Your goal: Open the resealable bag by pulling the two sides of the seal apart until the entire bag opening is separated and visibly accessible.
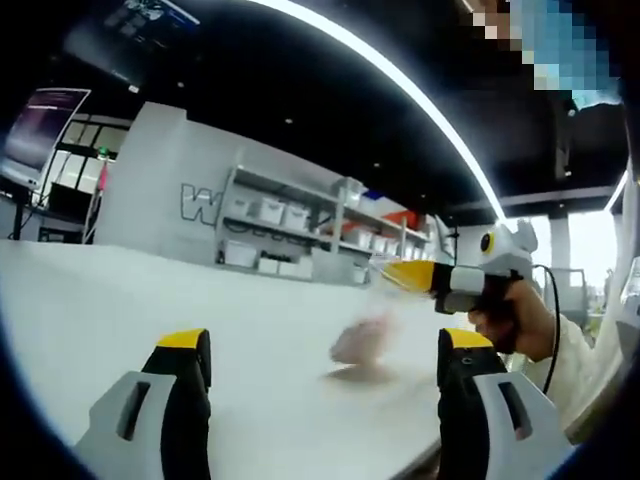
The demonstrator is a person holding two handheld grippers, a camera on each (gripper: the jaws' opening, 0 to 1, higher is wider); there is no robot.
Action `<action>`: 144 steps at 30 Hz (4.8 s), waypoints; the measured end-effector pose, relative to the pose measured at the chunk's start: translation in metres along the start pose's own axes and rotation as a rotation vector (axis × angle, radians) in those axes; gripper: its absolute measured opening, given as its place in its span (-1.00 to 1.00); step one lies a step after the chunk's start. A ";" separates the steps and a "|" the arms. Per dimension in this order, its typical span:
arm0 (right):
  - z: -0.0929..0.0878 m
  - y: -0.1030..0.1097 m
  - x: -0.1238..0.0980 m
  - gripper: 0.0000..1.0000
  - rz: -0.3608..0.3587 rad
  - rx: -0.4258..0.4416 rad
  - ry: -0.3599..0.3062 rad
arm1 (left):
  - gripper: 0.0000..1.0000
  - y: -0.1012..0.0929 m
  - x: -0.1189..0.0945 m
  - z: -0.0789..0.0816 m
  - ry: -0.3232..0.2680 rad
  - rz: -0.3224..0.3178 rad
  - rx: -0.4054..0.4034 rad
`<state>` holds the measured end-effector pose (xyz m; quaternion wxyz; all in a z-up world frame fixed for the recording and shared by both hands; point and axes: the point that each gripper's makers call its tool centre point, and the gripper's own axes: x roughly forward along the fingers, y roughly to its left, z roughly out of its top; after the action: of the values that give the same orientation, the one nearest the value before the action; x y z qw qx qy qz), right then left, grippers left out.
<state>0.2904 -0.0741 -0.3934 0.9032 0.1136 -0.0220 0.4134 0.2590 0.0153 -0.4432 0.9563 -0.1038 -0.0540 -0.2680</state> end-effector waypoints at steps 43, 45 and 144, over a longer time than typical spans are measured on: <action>0.061 -0.022 0.021 -1.00 0.103 0.187 -0.147 | 0.86 0.002 -0.005 0.000 -0.002 0.018 0.000; 0.062 -0.024 0.021 -1.00 0.105 0.200 -0.148 | 0.85 0.003 -0.005 0.000 -0.001 0.020 0.002; 0.082 -0.136 0.120 -1.00 0.052 0.439 -0.034 | 0.83 0.011 -0.012 0.006 0.004 0.049 0.020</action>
<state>0.4764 -0.0895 -0.3228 0.8454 0.3136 0.0503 0.4294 0.2545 0.0314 -0.4412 0.9636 -0.0950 -0.0524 -0.2443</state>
